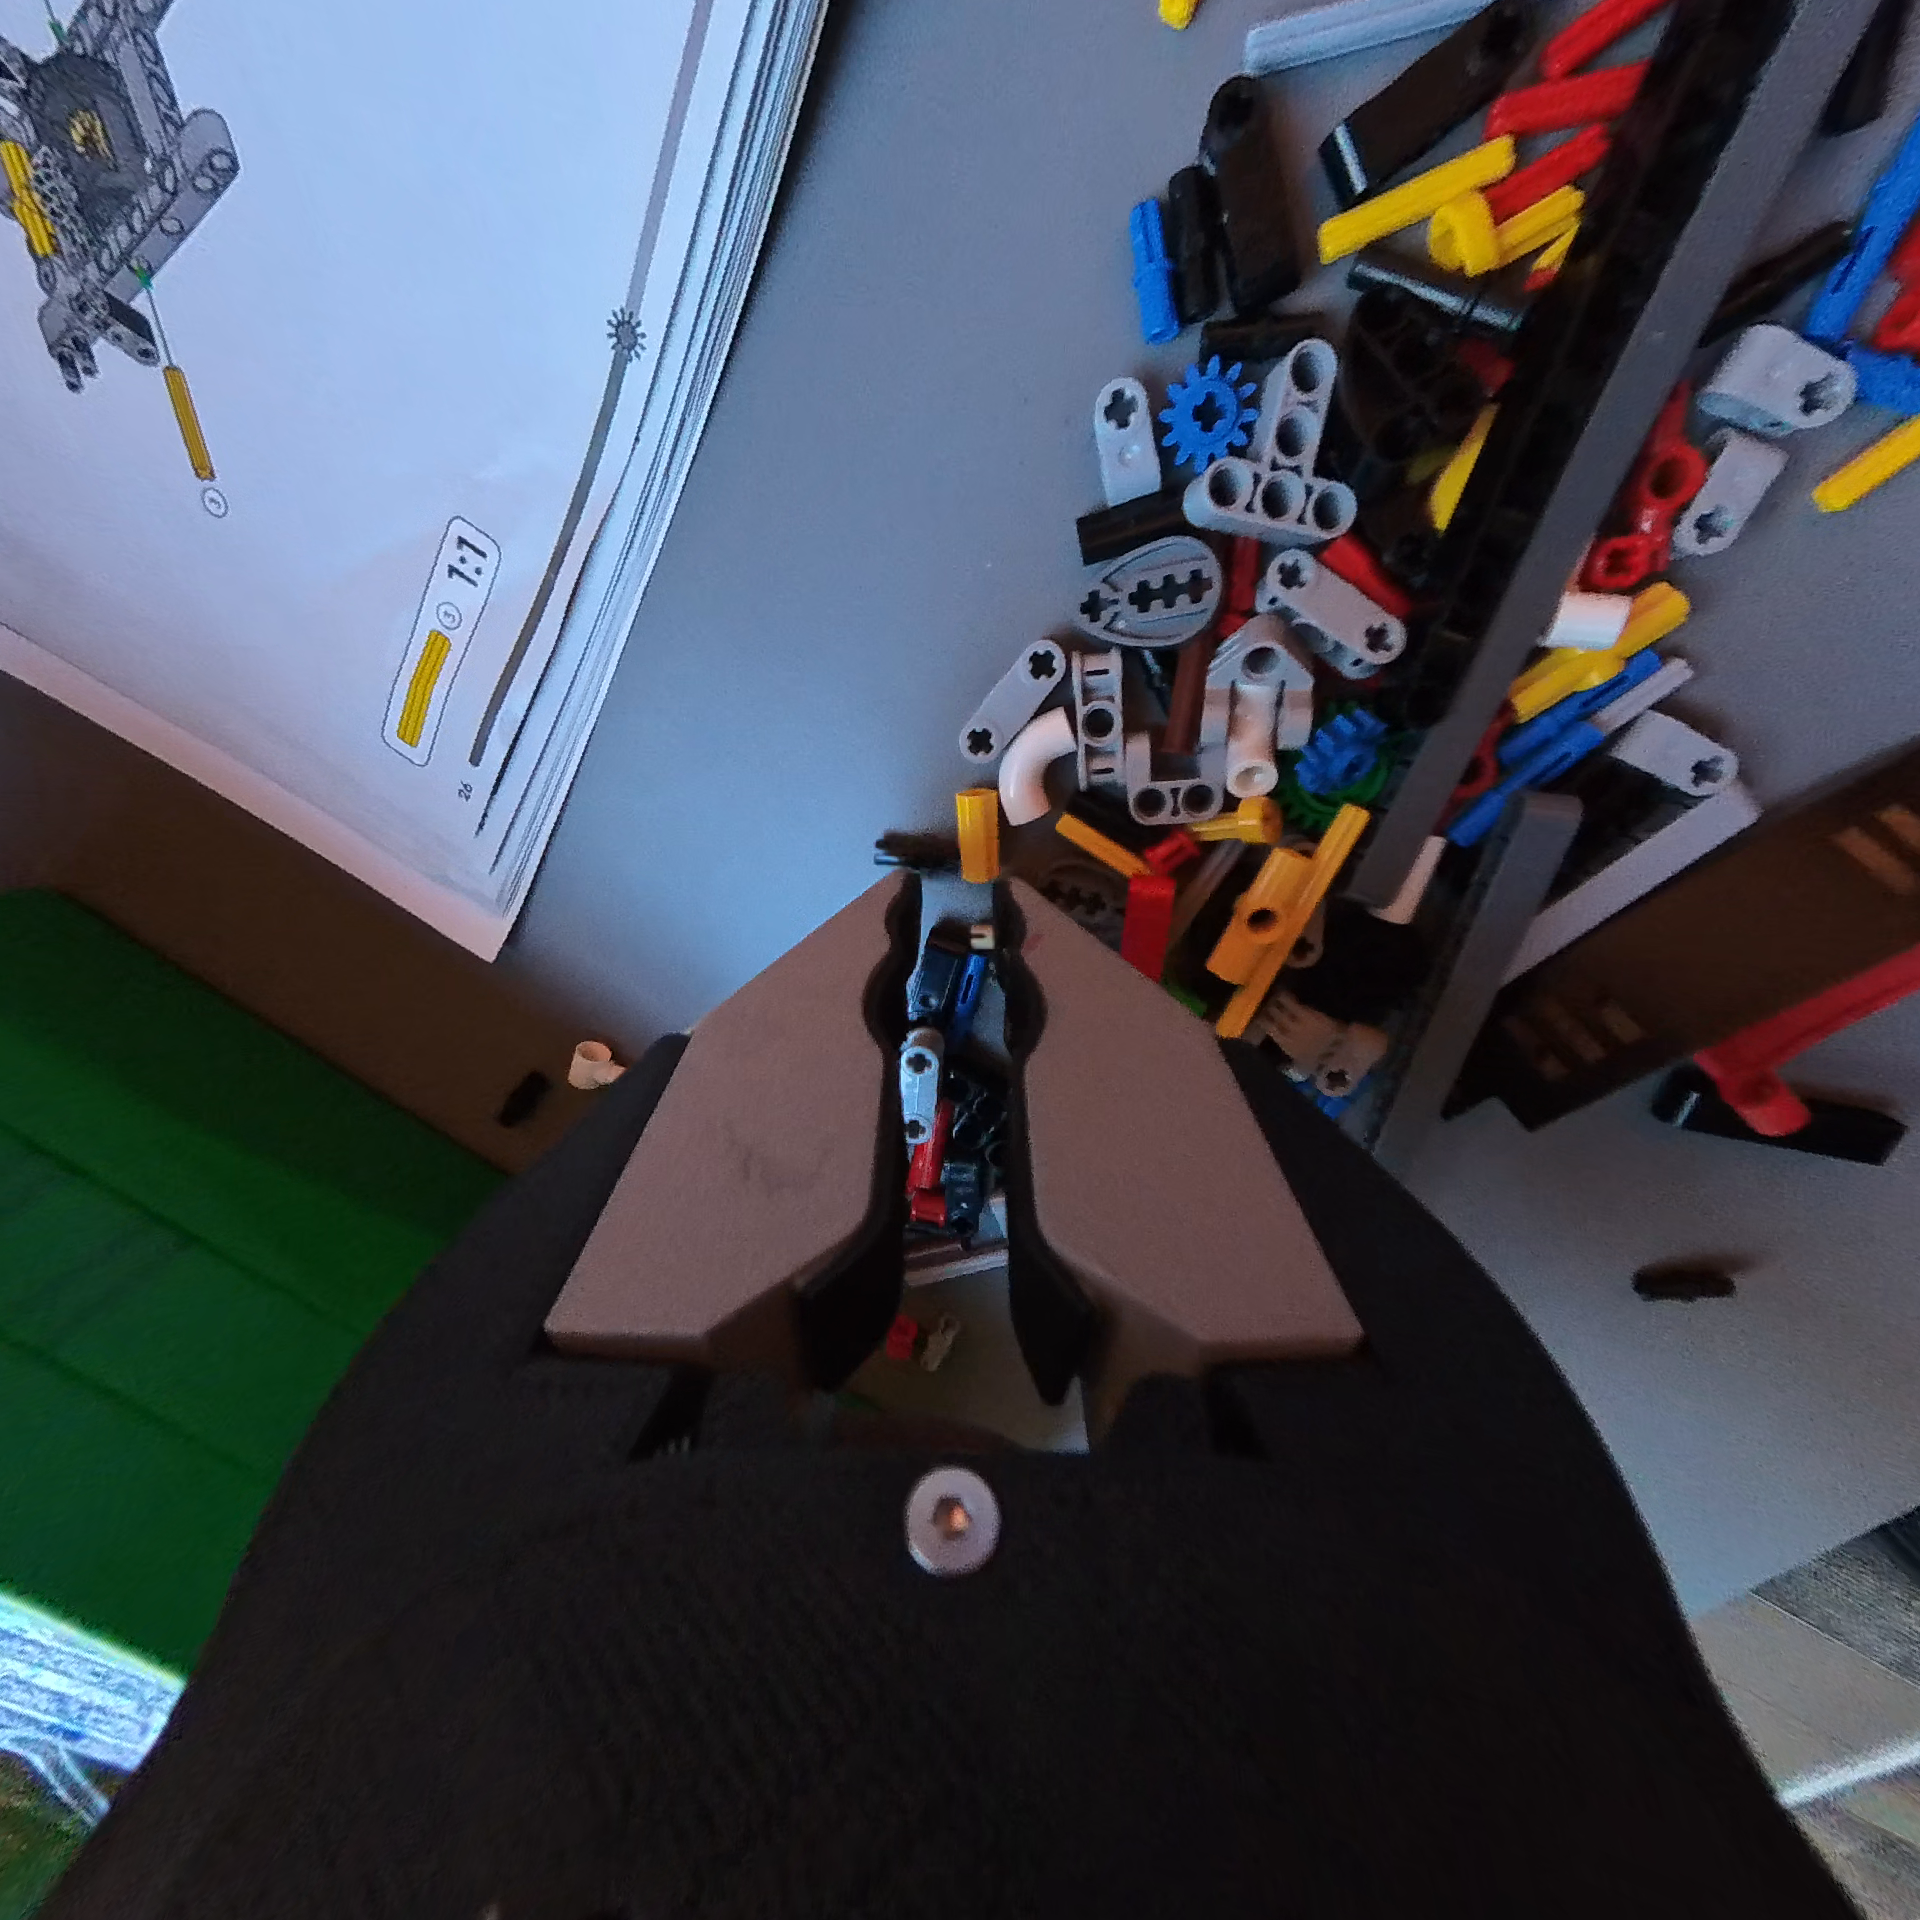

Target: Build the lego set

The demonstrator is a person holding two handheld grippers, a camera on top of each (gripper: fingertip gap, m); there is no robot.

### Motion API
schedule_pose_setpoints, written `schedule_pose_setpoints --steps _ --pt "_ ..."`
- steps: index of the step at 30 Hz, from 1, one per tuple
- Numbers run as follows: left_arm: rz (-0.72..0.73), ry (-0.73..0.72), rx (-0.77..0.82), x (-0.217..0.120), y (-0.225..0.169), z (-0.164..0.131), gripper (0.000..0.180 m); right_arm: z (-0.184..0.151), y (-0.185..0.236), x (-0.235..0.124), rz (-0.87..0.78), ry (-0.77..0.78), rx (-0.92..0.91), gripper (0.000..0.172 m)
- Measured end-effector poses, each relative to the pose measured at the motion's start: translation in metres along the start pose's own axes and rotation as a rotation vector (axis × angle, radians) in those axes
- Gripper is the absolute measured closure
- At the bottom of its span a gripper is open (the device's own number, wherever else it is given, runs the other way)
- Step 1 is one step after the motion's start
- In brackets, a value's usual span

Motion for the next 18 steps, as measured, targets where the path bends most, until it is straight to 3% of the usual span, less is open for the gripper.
schedule_pose_setpoints --steps 12,18 --pt "-0.015 -0.029 -0.004 -0.0024 0.0004 0.0087 0.172 0.0004 -0.0008 -0.0010 -0.001 -0.006 0.004 0.145" --pt "0.130 0.025 0.078 0.0004 -0.0028 0.0060 0.174 0.0008 -0.0006 -0.0024 0.002 -0.014 0.007 0.145"
Point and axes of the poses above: each gripper's, where its closed fingertips meet, x out along the fingers, z out of its top, y = z × x across the jaws, the point moved 5 cm from there along -x, back along the fingers, and after that the axes turned 15 degrees about y, right-handed, at the moved point
